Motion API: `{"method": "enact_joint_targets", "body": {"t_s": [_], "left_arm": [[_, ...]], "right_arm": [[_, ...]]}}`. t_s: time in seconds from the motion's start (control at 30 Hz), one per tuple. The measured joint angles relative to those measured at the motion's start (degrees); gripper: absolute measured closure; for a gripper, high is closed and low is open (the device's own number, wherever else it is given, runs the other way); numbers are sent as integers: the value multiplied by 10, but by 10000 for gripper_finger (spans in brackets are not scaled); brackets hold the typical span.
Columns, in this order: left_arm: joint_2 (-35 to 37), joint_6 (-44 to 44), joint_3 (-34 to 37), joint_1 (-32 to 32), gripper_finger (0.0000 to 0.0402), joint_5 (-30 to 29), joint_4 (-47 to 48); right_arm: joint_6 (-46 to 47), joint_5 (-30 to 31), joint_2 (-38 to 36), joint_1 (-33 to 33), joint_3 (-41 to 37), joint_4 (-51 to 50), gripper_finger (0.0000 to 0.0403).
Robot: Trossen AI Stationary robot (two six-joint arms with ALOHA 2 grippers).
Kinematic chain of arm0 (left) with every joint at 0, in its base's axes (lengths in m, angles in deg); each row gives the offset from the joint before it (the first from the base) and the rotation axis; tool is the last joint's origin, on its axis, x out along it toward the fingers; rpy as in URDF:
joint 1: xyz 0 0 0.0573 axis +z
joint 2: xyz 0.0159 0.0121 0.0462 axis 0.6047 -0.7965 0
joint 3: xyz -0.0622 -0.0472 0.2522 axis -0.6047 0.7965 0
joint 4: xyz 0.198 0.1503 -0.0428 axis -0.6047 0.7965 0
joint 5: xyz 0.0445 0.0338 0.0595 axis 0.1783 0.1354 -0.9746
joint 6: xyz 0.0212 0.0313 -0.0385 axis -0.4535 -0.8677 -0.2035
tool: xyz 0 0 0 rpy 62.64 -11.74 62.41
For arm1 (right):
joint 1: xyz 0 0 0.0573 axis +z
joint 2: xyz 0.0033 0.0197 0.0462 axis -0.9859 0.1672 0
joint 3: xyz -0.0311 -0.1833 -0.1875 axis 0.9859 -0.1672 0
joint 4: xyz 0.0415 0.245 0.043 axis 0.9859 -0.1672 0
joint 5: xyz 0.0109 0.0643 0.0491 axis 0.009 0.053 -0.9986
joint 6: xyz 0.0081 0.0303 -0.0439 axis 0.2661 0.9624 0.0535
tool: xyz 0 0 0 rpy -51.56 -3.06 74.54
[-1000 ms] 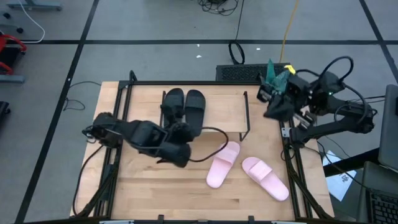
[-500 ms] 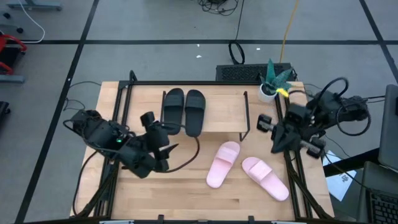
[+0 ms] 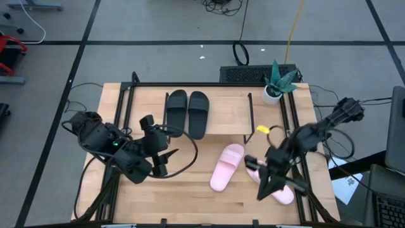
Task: Pick and place slides into the shelf
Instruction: Put the left pink slide next to the black slide on the shelf
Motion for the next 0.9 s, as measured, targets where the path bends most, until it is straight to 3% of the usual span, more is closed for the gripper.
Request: {"method": "enact_joint_targets", "body": {"t_s": [0.13,0.37,0.63,0.77,0.9], "left_arm": [[1,-2,0,0,149,0,0],[1,-18,4,0,149,19,0],[1,-30,23,-8,149,68,0],[0,-33,28,-17,149,81,0],[0,-33,28,-23,149,81,0]], "right_arm": [[19,5,34,15,0,-20,403],[17,91,78,43,0,-37,403],[13,255,80,70,1,-134,403],[80,315,83,84,1,-221,403],[184,318,91,89,1,-336,403]]}}
